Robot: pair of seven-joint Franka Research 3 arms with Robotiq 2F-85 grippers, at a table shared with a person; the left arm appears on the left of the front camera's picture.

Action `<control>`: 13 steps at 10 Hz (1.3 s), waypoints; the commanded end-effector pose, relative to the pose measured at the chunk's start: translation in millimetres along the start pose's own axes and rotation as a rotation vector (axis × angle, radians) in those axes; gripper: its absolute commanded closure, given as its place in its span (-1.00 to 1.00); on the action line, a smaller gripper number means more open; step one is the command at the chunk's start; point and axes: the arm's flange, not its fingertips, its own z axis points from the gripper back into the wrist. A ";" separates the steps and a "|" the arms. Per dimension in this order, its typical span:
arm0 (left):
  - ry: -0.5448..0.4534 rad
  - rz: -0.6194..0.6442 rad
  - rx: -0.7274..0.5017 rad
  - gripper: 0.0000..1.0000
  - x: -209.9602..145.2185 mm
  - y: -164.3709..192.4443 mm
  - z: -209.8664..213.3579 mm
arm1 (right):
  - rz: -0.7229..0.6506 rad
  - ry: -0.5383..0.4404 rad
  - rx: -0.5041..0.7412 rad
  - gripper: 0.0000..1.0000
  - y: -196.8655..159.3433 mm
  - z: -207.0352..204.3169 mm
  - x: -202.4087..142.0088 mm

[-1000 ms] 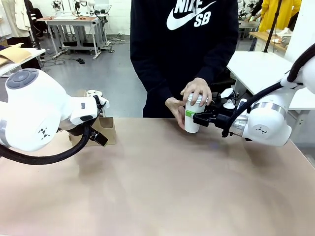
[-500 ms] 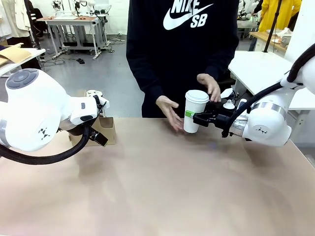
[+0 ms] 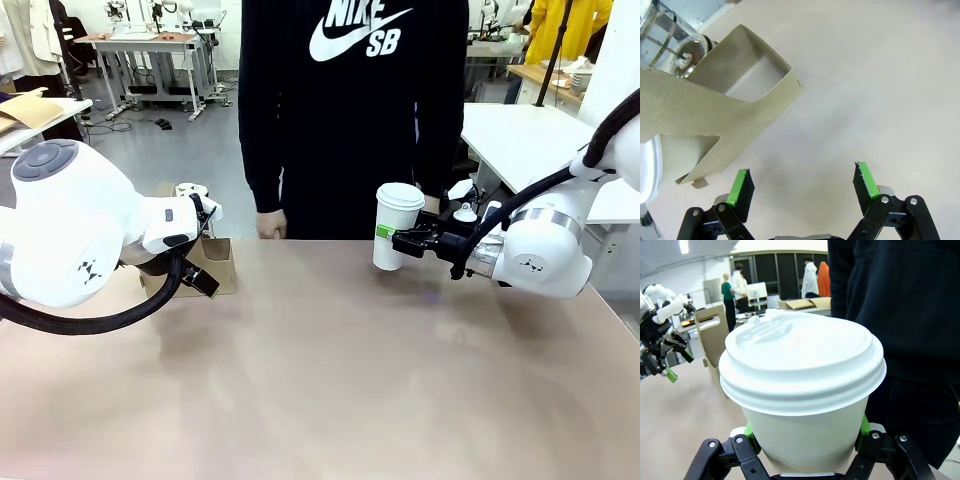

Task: Pour a drink into a cup and package it in a carrier.
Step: When a person places the Paper Cup Lid on the 600 ml Paper Cup , lift the 600 ml Paper Cup.

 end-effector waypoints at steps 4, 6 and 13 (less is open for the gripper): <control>0.000 0.001 -0.001 -1.00 -0.1 0.1 0.1 | -0.009 -0.012 -0.001 -0.61 1.5 -1.4 6.2; 0.000 0.001 -0.001 -1.00 -0.1 0.1 0.1 | -0.009 -0.012 -0.001 -0.61 1.5 -1.4 6.2; 0.000 0.001 -0.001 -1.00 -0.1 0.1 0.1 | -0.009 -0.012 -0.001 -0.61 1.5 -1.4 6.2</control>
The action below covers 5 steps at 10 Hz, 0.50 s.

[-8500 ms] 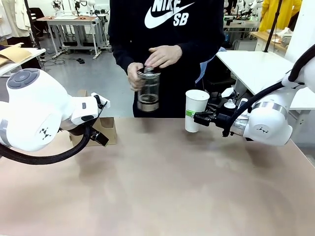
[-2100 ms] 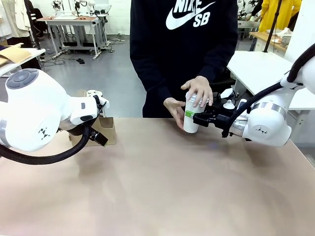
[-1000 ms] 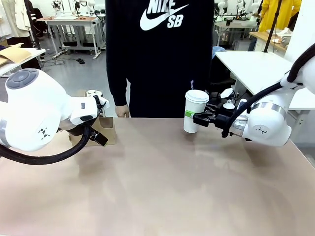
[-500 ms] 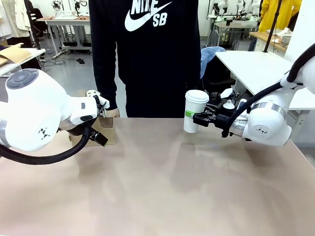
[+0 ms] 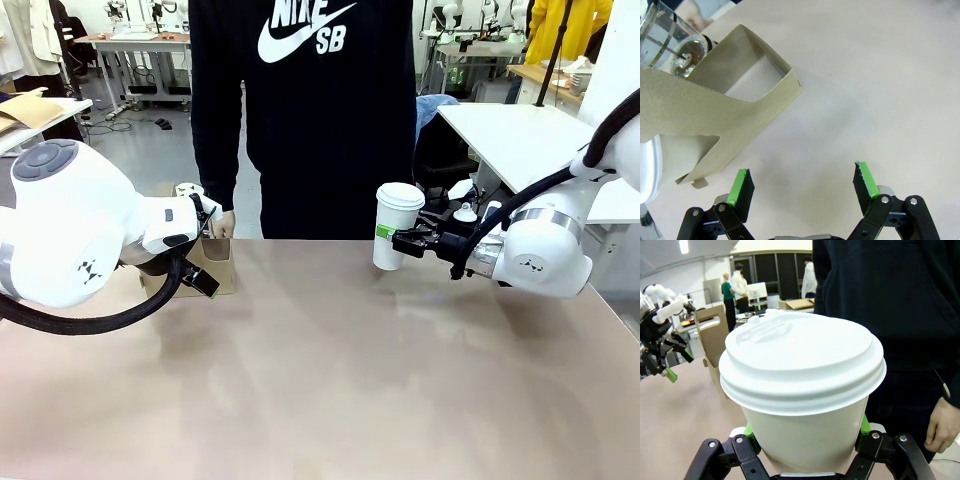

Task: Pour a drink into a cup and package it in a carrier.
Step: When a person places the Paper Cup Lid on the 600 ml Paper Cup , lift the 600 ml Paper Cup.

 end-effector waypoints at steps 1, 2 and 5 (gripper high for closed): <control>0.000 0.001 -0.001 -1.00 -0.1 0.1 0.1 | -0.009 -0.012 -0.002 -0.61 1.5 -1.3 6.2; 0.000 0.001 -0.001 -1.00 -0.1 0.1 0.1 | -0.009 -0.012 -0.002 -0.61 1.5 -1.3 6.2; 0.000 0.001 -0.001 -1.00 -0.1 0.1 0.1 | -0.009 -0.012 -0.002 -0.61 1.5 -1.3 6.2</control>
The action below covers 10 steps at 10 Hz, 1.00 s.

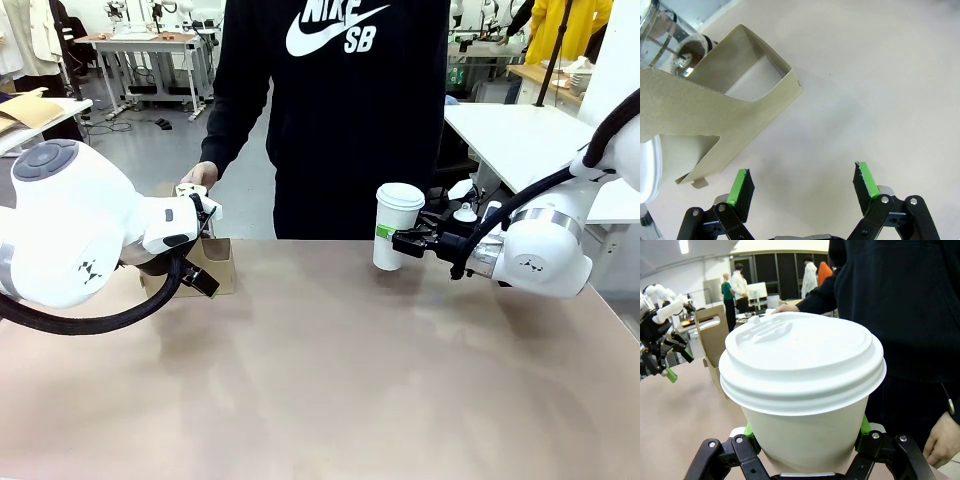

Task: Pour a drink into a cup and package it in a carrier.
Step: When a person places the Paper Cup Lid on the 600 ml Paper Cup , lift the 600 ml Paper Cup.

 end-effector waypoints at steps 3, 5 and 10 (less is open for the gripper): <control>0.000 0.001 -0.001 -1.00 -0.1 0.1 0.1 | -0.009 -0.012 -0.002 -0.61 1.5 -1.3 6.2; 0.000 0.001 -0.001 -1.00 -0.1 0.1 0.1 | -0.009 -0.012 -0.002 -0.61 1.5 -1.3 6.2; 0.000 0.001 -0.001 -1.00 -0.1 0.1 0.1 | 0.012 0.002 0.005 -0.61 12.3 1.6 17.7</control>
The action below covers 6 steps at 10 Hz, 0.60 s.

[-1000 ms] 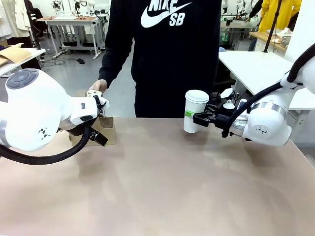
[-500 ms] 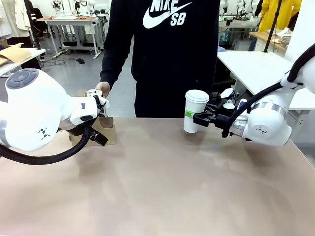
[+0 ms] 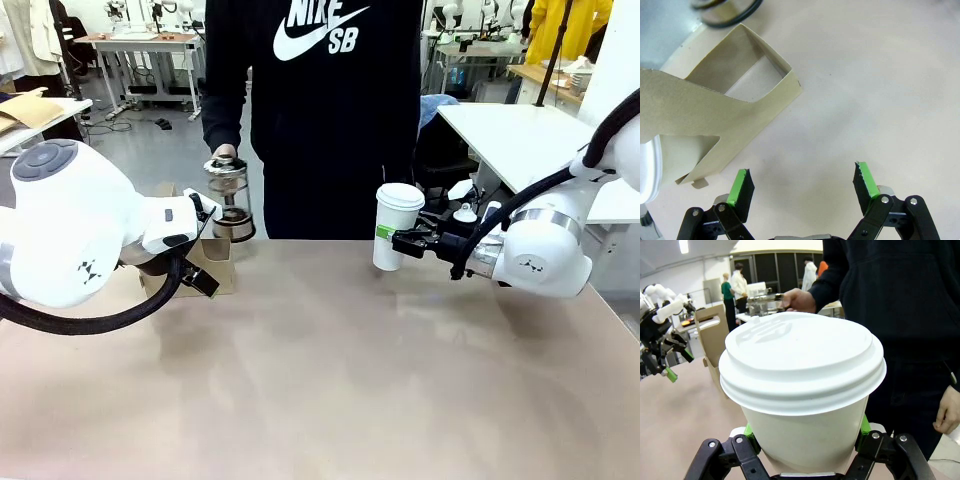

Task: Pour a drink into a cup and package it in a carrier.
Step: When a person places the Paper Cup Lid on the 600 ml Paper Cup , lift the 600 ml Paper Cup.

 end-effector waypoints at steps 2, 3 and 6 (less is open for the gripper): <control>-0.001 0.001 -0.001 -1.00 -0.1 0.1 0.1 | 0.014 0.030 0.036 -0.61 30.8 -5.3 43.9; -0.001 0.001 -0.001 -1.00 -0.1 0.1 0.1 | 0.020 0.044 0.046 -0.61 41.6 -10.2 58.8; -0.001 0.001 -0.001 -1.00 -0.1 0.1 0.1 | 0.006 0.091 0.067 -0.61 91.4 -20.5 119.0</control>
